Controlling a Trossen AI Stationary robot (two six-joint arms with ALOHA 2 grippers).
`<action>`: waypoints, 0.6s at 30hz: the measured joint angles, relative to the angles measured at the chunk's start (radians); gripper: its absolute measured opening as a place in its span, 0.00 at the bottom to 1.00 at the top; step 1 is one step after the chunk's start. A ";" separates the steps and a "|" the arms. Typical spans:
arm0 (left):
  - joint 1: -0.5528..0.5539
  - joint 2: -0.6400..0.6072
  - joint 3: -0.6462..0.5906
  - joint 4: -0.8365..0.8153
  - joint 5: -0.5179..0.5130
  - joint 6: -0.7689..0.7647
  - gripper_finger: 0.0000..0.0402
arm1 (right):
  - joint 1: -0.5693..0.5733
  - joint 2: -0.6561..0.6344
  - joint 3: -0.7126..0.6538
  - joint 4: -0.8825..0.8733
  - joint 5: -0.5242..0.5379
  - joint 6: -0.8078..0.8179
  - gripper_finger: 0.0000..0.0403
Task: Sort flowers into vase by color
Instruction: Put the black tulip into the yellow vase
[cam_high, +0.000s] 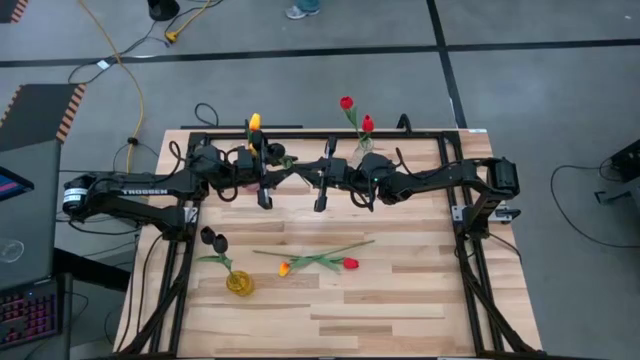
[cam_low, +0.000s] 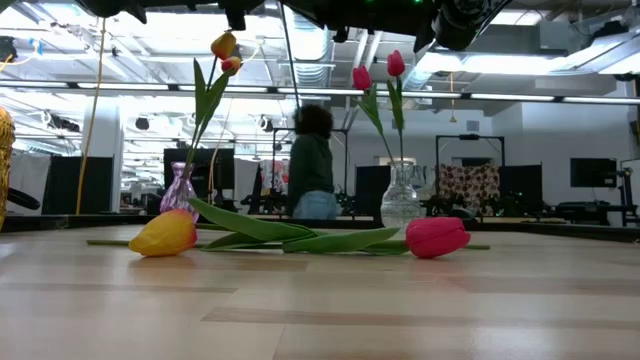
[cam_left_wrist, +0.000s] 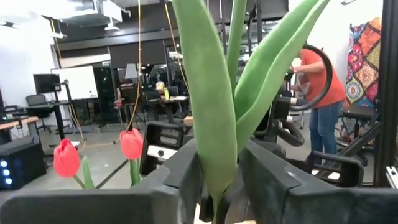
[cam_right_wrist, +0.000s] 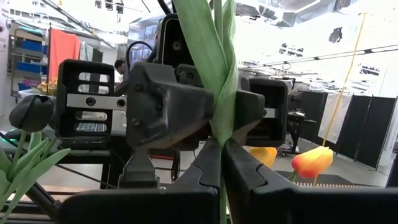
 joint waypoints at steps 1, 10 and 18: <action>0.000 0.000 0.000 -0.001 0.000 -0.001 0.23 | 0.000 0.000 0.000 0.001 0.000 0.000 0.08; 0.000 0.000 0.000 -0.003 -0.001 -0.001 0.10 | 0.000 0.000 0.000 0.007 0.001 0.000 0.09; 0.000 0.000 0.000 0.006 -0.001 -0.001 0.07 | 0.000 0.000 0.000 0.008 0.001 0.007 0.20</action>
